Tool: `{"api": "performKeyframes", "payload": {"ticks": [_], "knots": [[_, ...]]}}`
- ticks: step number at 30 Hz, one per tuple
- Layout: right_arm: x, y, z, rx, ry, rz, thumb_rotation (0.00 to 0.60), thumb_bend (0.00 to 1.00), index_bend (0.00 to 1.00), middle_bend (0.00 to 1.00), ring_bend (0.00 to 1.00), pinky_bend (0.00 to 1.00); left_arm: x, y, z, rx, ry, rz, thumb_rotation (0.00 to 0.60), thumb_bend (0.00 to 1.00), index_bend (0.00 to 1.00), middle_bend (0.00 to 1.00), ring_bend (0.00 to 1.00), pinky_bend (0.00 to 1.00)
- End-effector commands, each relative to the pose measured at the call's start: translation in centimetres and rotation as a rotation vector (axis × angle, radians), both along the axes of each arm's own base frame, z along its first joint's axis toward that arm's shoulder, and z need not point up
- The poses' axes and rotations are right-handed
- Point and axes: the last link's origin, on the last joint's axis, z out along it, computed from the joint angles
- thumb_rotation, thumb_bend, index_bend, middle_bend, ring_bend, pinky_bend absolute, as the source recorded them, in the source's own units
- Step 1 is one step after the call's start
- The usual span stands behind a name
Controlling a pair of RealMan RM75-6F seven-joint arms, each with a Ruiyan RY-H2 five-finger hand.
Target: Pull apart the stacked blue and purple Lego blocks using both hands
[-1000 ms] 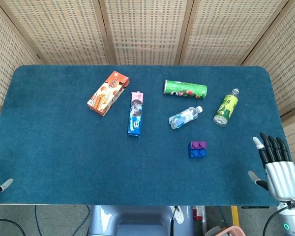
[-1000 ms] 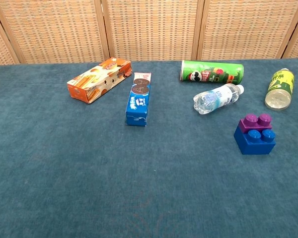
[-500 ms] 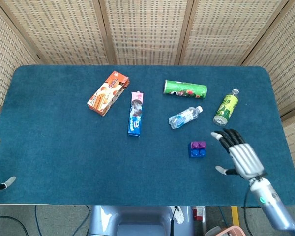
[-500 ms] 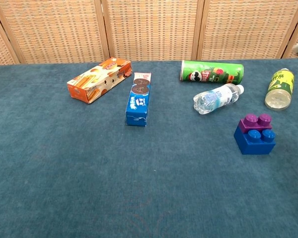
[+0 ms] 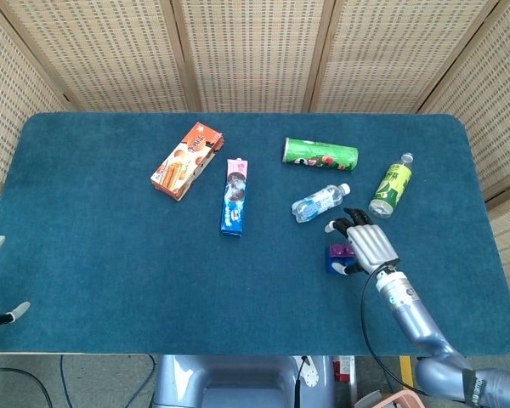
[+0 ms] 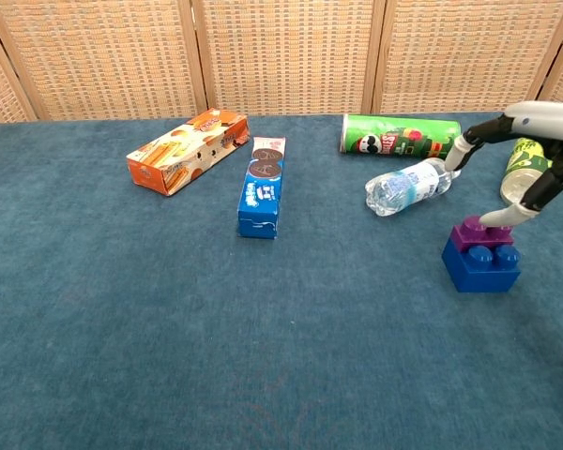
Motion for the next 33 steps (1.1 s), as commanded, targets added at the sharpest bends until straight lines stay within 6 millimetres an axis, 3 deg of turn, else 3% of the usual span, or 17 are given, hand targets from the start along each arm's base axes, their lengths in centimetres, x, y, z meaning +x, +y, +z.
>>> {"api": "performKeyframes", "payload": {"ticks": [1, 10, 18, 33], "knots": [[-0.2, -0.7, -1.4, -0.030, 0.072, -0.018, 0.600, 0.20, 0.29, 0.25, 0.00, 0.00, 0.0, 0.1, 0.0, -0.001, -0.001, 0.002, 0.600, 0.00, 0.00, 0.00, 0.00, 0.00], [-1.1, -1.1, -2.7, -0.015, 0.121, -0.089, 0.600, 0.20, 0.34, 0.26, 0.00, 0.00, 0.0, 0.2, 0.0, -0.001, -0.008, -0.005, 0.600, 0.00, 0.00, 0.00, 0.00, 0.00], [-2.1, -1.8, -2.4, -0.019, 0.155, -0.116, 0.600, 0.26, 0.34, 0.29, 0.00, 0.00, -0.1, 0.3, -0.1, -0.001, -0.004, 0.003, 0.600, 0.00, 0.00, 0.00, 0.00, 0.00], [-3.0, -2.2, -2.8, 0.033, 0.218, -0.157, 0.600, 0.26, 0.36, 0.31, 0.00, 0.00, 0.0, 0.3, -0.4, -0.006, 0.002, 0.005, 0.600, 0.00, 0.00, 0.00, 0.00, 0.00]]}}
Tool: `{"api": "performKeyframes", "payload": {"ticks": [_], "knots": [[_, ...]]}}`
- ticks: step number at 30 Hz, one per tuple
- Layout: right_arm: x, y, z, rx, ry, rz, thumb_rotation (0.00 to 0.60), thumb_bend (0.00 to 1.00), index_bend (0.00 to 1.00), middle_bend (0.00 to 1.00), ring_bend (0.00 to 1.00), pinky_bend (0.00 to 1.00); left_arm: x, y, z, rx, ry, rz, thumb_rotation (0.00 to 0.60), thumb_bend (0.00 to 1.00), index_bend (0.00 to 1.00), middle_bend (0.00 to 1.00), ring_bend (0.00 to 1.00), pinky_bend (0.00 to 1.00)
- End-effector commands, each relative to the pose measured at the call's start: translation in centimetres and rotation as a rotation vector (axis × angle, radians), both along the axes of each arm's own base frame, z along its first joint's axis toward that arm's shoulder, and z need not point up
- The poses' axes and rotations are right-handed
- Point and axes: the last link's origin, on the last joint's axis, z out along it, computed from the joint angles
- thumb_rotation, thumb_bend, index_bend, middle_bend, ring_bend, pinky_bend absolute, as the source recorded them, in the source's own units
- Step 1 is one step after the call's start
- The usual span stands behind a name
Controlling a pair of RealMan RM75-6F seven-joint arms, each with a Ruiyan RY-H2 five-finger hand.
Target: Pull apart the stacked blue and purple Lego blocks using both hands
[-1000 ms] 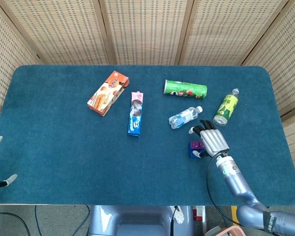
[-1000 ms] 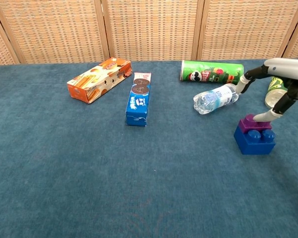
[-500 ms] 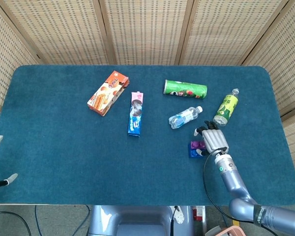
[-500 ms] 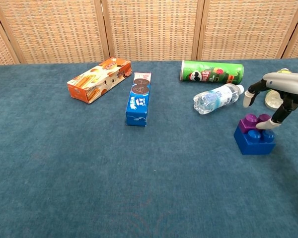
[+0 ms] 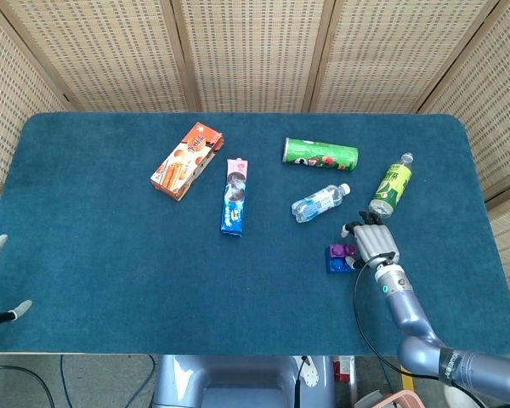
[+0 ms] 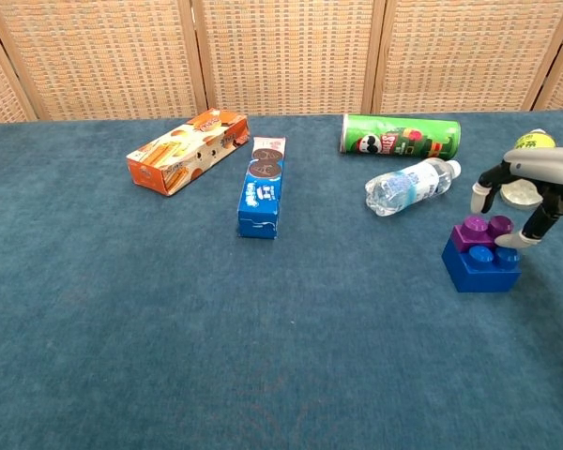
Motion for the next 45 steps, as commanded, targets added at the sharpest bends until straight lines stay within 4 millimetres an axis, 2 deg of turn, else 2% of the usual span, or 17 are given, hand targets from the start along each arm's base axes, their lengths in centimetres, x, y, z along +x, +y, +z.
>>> {"api": "performKeyframes", "payload": {"ticks": [1, 6, 8, 14, 19, 25, 28, 34, 37, 45], "knots": [[-0.1, -0.2, -0.2, 0.005, 0.024, 0.004, 0.600, 0.27, 0.37, 0.34, 0.00, 0.00, 0.0, 0.0, 0.0, -0.001, 0.000, -0.001, 0.600, 0.00, 0.00, 0.00, 0.00, 0.00], [0.0, -0.5, -0.6, -0.011, 0.037, 0.024, 0.600, 0.35, 0.52, 0.52, 0.02, 0.00, -0.1, 0.0, 0.0, 0.002, -0.001, 0.001, 0.600, 0.00, 0.00, 0.00, 0.00, 0.00], [0.2, -0.6, -0.5, -0.023, 0.029, 0.037, 0.600, 0.41, 0.59, 0.58, 0.07, 0.00, -0.1, 0.0, 0.0, 0.003, -0.001, 0.002, 0.600, 0.00, 0.00, 0.00, 0.00, 0.00], [1.6, -0.7, 0.5, -0.065, -0.077, 0.083, 0.600, 0.43, 0.63, 0.64, 0.13, 0.00, -0.1, 0.4, -0.1, -0.006, 0.001, 0.004, 0.600, 0.00, 0.00, 0.00, 0.00, 0.00], [3.2, -1.0, 1.7, -0.095, -0.214, 0.117, 0.600, 0.43, 0.63, 0.64, 0.14, 0.00, 0.0, 1.6, -0.4, -0.011, -0.005, -0.020, 0.600, 0.00, 0.00, 0.00, 0.00, 0.00], [6.1, -1.7, 2.7, -0.114, -0.359, 0.208, 0.600, 0.43, 0.63, 0.64, 0.14, 0.00, 0.8, 5.0, -2.2, -0.073, -0.071, -0.075, 0.600, 0.00, 0.00, 0.00, 0.00, 0.00], [7.7, -2.4, 2.5, -0.119, -0.421, 0.234, 0.600, 0.43, 0.63, 0.64, 0.14, 0.00, 2.2, 7.2, -3.4, -0.145, -0.137, -0.098, 0.600, 0.00, 0.00, 0.00, 0.00, 0.00], [10.9, -4.0, 0.0, -0.104, -0.603, 0.189, 0.600, 0.43, 0.63, 0.64, 0.14, 0.00, 6.4, 12.9, -5.8, -0.250, -0.270, -0.196, 0.600, 0.00, 0.00, 0.00, 0.00, 0.00], [12.0, -4.7, -1.4, -0.097, -0.670, 0.156, 0.600, 0.43, 0.63, 0.64, 0.14, 0.00, 8.1, 15.1, -7.2, -0.298, -0.306, -0.217, 0.600, 0.00, 0.00, 0.00, 0.00, 0.00], [14.6, -6.0, -4.3, -0.093, -0.759, 0.105, 0.600, 0.43, 0.63, 0.64, 0.14, 0.00, 11.7, 18.5, -10.0, -0.382, -0.387, -0.236, 0.600, 0.00, 0.00, 0.00, 0.00, 0.00]]}}
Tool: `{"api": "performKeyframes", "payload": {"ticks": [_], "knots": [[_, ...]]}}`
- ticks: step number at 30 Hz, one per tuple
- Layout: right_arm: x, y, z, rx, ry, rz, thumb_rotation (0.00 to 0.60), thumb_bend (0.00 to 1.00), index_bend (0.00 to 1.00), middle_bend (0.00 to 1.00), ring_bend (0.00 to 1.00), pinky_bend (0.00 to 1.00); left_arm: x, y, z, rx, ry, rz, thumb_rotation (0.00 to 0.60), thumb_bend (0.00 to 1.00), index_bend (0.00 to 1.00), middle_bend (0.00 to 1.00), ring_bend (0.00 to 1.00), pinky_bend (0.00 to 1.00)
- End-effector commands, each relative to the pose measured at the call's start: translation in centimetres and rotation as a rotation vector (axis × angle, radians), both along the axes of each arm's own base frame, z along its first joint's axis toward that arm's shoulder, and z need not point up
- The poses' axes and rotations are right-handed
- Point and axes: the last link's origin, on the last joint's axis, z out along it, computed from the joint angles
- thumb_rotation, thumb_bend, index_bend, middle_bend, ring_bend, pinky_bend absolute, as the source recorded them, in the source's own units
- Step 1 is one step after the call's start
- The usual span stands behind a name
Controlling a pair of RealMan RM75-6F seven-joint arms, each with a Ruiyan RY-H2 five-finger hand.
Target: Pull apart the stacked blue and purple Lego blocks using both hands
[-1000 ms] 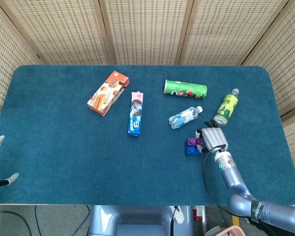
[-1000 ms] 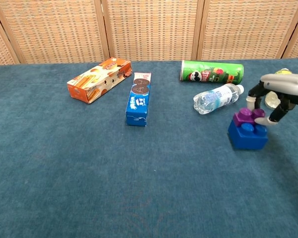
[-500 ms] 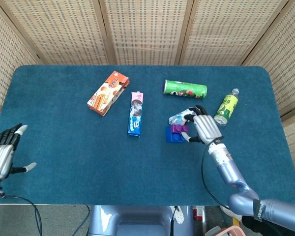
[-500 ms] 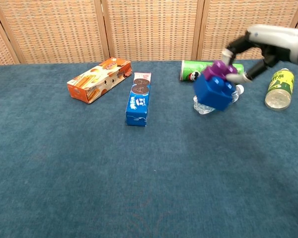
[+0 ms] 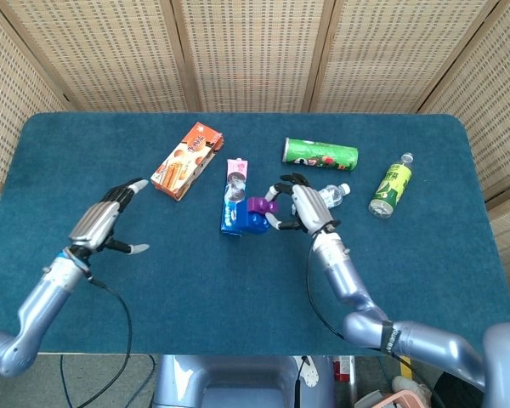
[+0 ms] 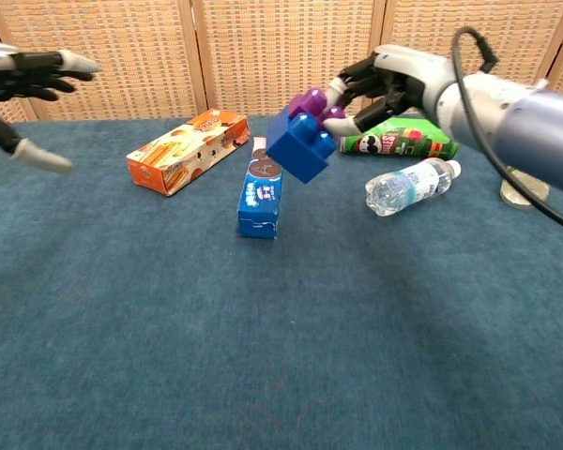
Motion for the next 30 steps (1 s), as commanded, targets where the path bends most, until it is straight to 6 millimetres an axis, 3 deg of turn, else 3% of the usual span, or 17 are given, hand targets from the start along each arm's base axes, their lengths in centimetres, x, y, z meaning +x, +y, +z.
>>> {"api": "performKeyframes", "payload": {"ticks": [1, 9, 17, 24, 30], "knots": [[1.4, -0.6, -1.1, 0.010, -0.056, -0.028, 0.600, 0.43, 0.63, 0.64, 0.14, 0.00, 1.4, 1.2, -0.9, -0.025, -0.022, -0.001, 0.600, 0.00, 0.00, 0.00, 0.00, 0.00], [4.0, -0.4, -2.4, 0.044, -0.212, -0.093, 0.600, 0.43, 0.63, 0.64, 0.14, 0.00, 5.3, 2.8, -2.3, -0.080, -0.019, -0.014, 0.600, 0.00, 0.00, 0.00, 0.00, 0.00], [4.5, 0.5, -2.3, 0.079, -0.243, -0.107, 0.600, 0.43, 0.63, 0.64, 0.14, 0.00, 7.7, 3.7, -3.7, -0.096, 0.011, 0.003, 0.600, 0.00, 0.07, 0.01, 0.00, 0.00], [4.8, 1.1, -3.1, 0.080, -0.230, -0.099, 0.600, 0.43, 0.63, 0.64, 0.14, 0.00, 9.8, 3.6, -5.1, -0.143, -0.037, 0.038, 0.600, 0.00, 0.15, 0.10, 0.00, 0.00], [5.4, 1.6, -3.4, 0.095, -0.223, -0.079, 0.600, 0.43, 0.63, 0.64, 0.14, 0.00, 11.1, 3.4, -5.7, -0.159, -0.041, 0.063, 0.600, 0.00, 0.16, 0.17, 0.00, 0.00]]}}
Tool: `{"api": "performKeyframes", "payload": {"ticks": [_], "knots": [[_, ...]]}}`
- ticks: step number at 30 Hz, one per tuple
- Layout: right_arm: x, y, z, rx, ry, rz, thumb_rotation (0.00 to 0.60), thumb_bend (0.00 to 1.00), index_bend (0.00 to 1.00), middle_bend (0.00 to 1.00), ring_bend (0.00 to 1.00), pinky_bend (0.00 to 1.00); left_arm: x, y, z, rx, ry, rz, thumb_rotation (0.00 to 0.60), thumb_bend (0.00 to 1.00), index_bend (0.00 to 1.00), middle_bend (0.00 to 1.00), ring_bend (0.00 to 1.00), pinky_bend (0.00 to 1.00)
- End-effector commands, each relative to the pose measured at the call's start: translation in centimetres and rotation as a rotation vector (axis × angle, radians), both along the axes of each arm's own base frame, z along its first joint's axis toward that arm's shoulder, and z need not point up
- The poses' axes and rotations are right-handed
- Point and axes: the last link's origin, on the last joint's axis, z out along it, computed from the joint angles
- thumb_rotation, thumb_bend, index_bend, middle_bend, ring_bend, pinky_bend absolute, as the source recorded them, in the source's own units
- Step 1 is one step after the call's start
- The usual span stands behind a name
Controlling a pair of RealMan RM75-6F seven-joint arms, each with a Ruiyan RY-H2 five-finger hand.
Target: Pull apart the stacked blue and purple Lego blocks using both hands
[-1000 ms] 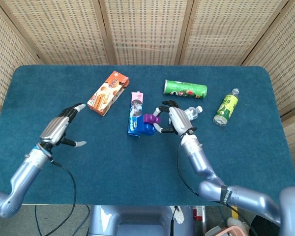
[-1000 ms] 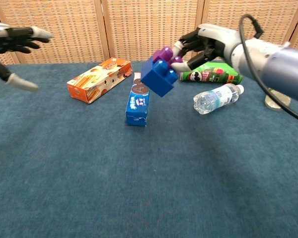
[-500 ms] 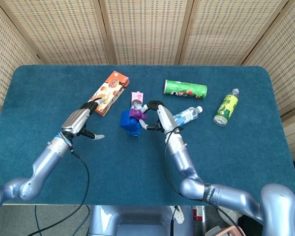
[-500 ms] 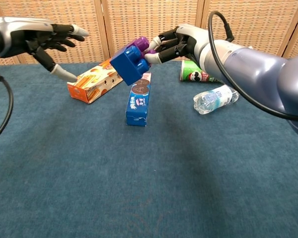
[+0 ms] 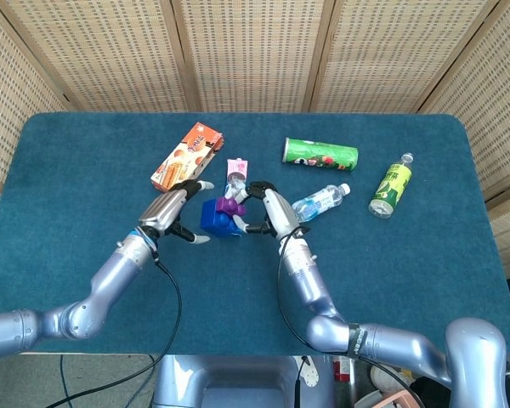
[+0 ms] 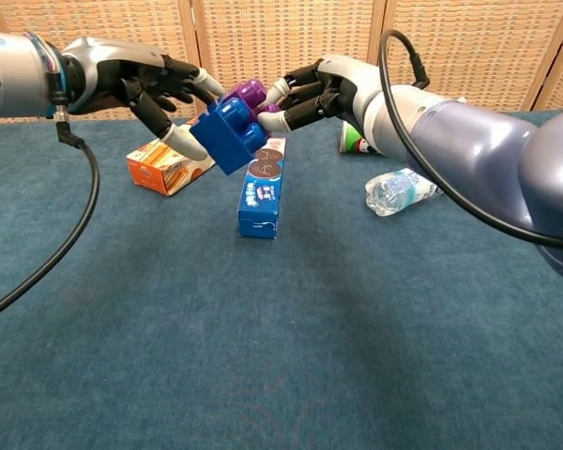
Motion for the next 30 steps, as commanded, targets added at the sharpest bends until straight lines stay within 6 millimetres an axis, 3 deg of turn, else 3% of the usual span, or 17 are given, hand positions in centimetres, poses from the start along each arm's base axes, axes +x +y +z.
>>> {"api": "performKeyframes", "payload": {"ticks": [1, 16, 22, 26, 29, 30], "knots": [[0.2, 0.2, -0.1, 0.005, 0.002, 0.007, 0.600, 0.43, 0.63, 0.64, 0.14, 0.00, 0.9, -0.2, -0.4, 0.000, 0.003, 0.005, 0.600, 0.00, 0.17, 0.19, 0.00, 0.00], [0.3, 0.5, 0.0, 0.025, -0.015, 0.001, 0.600, 0.43, 0.63, 0.64, 0.14, 0.00, 1.2, -0.1, -2.0, 0.045, -0.003, 0.064, 0.600, 0.00, 0.55, 0.47, 0.17, 0.08], [-0.1, 0.2, 0.6, 0.015, -0.014, -0.004, 0.600, 0.43, 0.63, 0.64, 0.14, 0.00, 0.9, 0.0, -2.0, 0.067, 0.013, 0.067, 0.600, 0.04, 0.59, 0.50, 0.18, 0.08], [-0.4, -0.1, 1.3, 0.011, -0.012, -0.005, 0.600, 0.43, 0.63, 0.64, 0.14, 0.00, 0.2, 0.0, -1.6, 0.077, 0.042, 0.060, 0.600, 0.14, 0.61, 0.51, 0.18, 0.08], [-1.1, -0.6, 2.3, -0.003, 0.001, -0.005, 0.600, 0.43, 0.63, 0.64, 0.14, 0.00, -1.5, 0.0, -0.7, 0.097, 0.106, 0.046, 0.600, 0.17, 0.61, 0.52, 0.18, 0.08], [-1.6, -0.9, 3.1, -0.019, 0.012, -0.007, 0.600, 0.43, 0.63, 0.64, 0.14, 0.00, -2.9, 0.1, 0.0, 0.120, 0.145, 0.051, 0.600, 0.18, 0.61, 0.52, 0.18, 0.08]]}}
